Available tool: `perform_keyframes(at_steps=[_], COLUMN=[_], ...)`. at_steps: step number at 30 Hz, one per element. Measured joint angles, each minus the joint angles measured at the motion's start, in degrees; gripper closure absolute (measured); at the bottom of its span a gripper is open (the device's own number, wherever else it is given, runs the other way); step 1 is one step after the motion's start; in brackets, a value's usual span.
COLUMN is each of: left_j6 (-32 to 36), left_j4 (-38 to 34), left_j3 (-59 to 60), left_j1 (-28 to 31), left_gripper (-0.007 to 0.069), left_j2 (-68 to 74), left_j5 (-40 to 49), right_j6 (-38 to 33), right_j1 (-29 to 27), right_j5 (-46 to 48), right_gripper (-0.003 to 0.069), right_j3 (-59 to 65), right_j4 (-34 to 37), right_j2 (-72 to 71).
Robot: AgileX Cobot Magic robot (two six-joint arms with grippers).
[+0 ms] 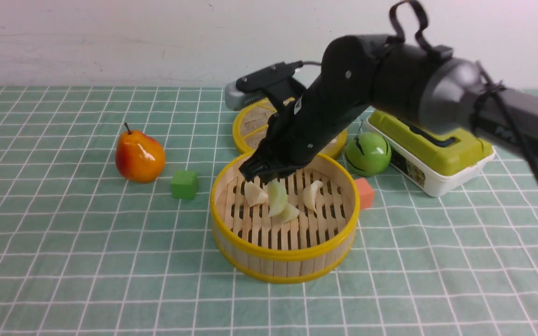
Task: Put the dumplings into the steamer on the table with the blue tablecloth.
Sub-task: 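Place the dumpling in the bamboo steamer basket with the right gripper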
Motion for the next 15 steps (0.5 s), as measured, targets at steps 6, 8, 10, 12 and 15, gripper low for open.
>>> perform_keyframes(at_steps=[6, 8, 10, 12, 15], left_j6=[0.0, 0.0, 0.0, 0.0, -1.07], left_j4=[0.05, 0.48, 1.21, 1.73, 3.34], left_j3=[0.0, 0.0, 0.0, 0.06, 1.25], left_j1=[0.0, 0.0, 0.0, 0.0, 0.0], left_gripper=[0.0608, 0.0607, 0.0606, 0.0604, 0.0604], left_j2=[-3.97, -5.44, -7.0, -8.06, -11.14], left_j5=[0.15, 0.09, 0.04, -0.11, -1.68], right_j6=[1.41, 1.43, 1.43, 1.43, 1.47], right_j1=[0.0, 0.0, 0.0, 0.0, 0.0], right_j5=[-0.97, -1.03, -1.16, -1.06, 0.8], right_gripper=[0.0615, 0.0566, 0.0473, 0.0421, 0.0281], right_j3=[0.0, 0.0, 0.0, -0.04, -0.04], right_j4=[0.0, 0.0, 0.0, 0.0, -0.11], right_j2=[5.41, 5.78, 5.82, 5.57, 3.05])
